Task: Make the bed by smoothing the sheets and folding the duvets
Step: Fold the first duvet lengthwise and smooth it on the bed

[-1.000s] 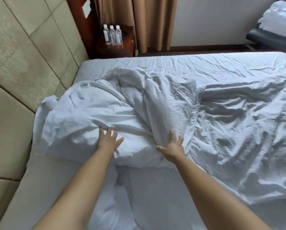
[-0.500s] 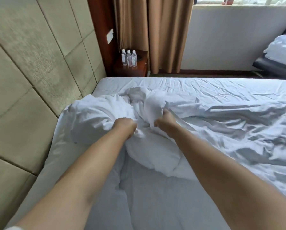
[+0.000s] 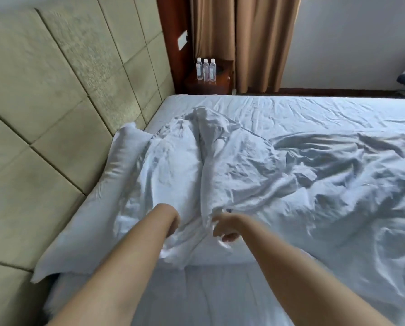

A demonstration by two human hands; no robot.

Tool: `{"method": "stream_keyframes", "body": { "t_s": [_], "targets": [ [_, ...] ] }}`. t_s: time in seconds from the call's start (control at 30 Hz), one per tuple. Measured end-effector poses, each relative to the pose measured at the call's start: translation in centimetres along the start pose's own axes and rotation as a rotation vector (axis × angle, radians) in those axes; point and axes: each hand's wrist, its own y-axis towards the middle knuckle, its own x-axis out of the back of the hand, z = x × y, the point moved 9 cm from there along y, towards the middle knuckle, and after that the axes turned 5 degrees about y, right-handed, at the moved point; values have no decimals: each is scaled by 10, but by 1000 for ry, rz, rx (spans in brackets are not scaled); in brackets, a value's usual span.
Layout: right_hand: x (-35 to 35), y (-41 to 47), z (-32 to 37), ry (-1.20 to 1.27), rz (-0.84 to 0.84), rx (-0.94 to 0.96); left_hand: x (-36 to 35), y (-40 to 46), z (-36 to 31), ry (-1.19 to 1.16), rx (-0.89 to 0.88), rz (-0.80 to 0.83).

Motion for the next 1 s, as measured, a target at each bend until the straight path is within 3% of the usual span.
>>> {"method": "stream_keyframes", "body": {
  "t_s": [0.1, 0.27, 0.63, 0.9, 1.0],
  "targets": [
    [21, 8, -11, 14, -126, 0, 23, -8, 11, -116, 34, -245],
    [76, 13, -23, 171, -448, 69, 59, -8, 21, -186, 31, -367],
    [116, 64, -38, 764, -657, -150, 129, 55, 99, -351, 185, -657],
    [138, 95, -37, 1030, -895, -388, 125, 128, 171, -662, 333, -625],
    [147, 113, -26, 892, -798, -365, 113, 149, 183, -897, 314, -542]
  ]
}}
